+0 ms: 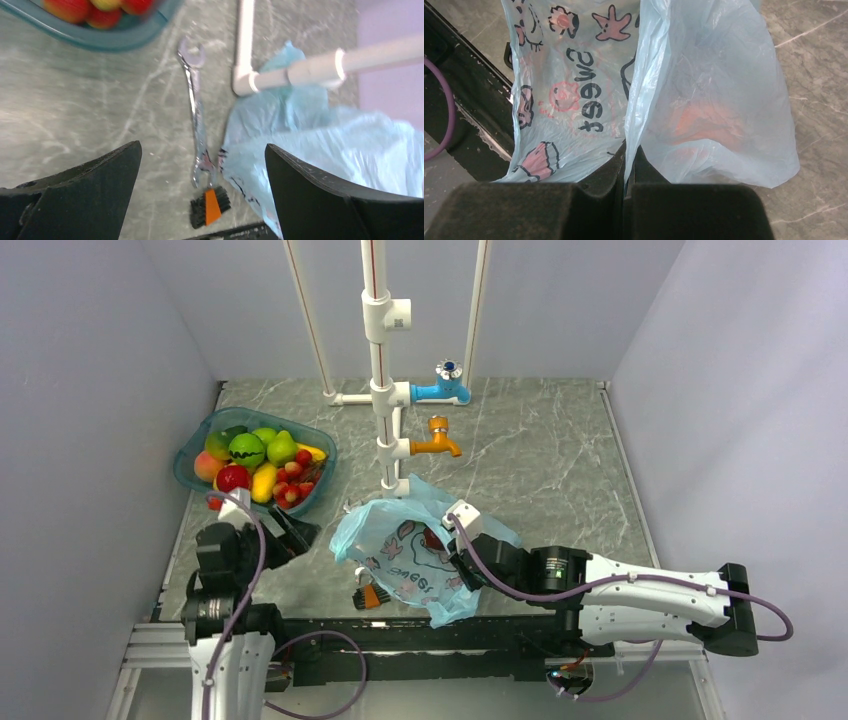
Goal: Take the fake fruits out of the plastic bag
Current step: Place the fake fruit in the bin, then take out the fake fruit from the plastic bag.
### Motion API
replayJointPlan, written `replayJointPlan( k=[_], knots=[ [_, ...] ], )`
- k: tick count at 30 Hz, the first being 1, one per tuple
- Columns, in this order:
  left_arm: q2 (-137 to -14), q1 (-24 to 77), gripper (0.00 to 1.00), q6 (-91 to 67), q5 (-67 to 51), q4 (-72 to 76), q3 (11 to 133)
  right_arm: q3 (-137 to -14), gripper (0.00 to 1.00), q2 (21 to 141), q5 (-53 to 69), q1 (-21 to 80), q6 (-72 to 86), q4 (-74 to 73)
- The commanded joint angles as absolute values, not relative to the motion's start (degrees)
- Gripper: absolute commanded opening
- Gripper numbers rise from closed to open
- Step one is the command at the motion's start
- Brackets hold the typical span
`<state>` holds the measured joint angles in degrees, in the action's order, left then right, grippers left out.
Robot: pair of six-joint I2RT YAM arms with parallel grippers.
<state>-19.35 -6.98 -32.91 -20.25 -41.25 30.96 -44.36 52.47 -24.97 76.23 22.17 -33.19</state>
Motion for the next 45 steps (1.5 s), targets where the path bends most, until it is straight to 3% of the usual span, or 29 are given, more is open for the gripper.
replayJointPlan(
  k=[1,9,16,21,23,27,38,45],
  knots=[
    [-11.0,-5.3,0.99,-36.7,-31.1,-43.0,26.8,-47.5,0.00,51.9,-24.6,76.5,24.1,-34.7],
    [-8.0,-5.1,0.94,-30.8,-31.0,-53.3,27.6,-48.7,0.00,53.9,-26.0,76.5,25.0,-33.6],
    [-13.7,-5.2,0.92,-29.1,-36.1,-44.5,37.0,-50.3,0.00,56.6,-26.0,76.5,25.5,-32.4],
    [-24.2,-3.1,0.92,-30.0,-39.8,-38.9,46.4,-50.2,0.00,57.1,-26.8,76.5,24.6,-31.8],
    [-29.1,1.8,0.90,-30.1,-38.0,-37.5,49.6,-50.5,0.00,57.2,-27.0,76.5,24.6,-32.1],
    [-32.9,24.5,0.88,-30.1,-22.9,-33.1,53.7,-49.9,0.00,54.9,-25.6,76.5,25.2,-30.6],
    [-37.8,67.7,0.82,-31.0,7.8,-9.0,41.2,-44.9,0.00,45.3,-19.0,76.5,25.9,-28.3],
    [-45.4,75.2,0.71,-34.7,16.7,-5.3,38.6,-44.3,0.00,42.7,-13.0,76.5,24.7,-29.1]
  ],
)
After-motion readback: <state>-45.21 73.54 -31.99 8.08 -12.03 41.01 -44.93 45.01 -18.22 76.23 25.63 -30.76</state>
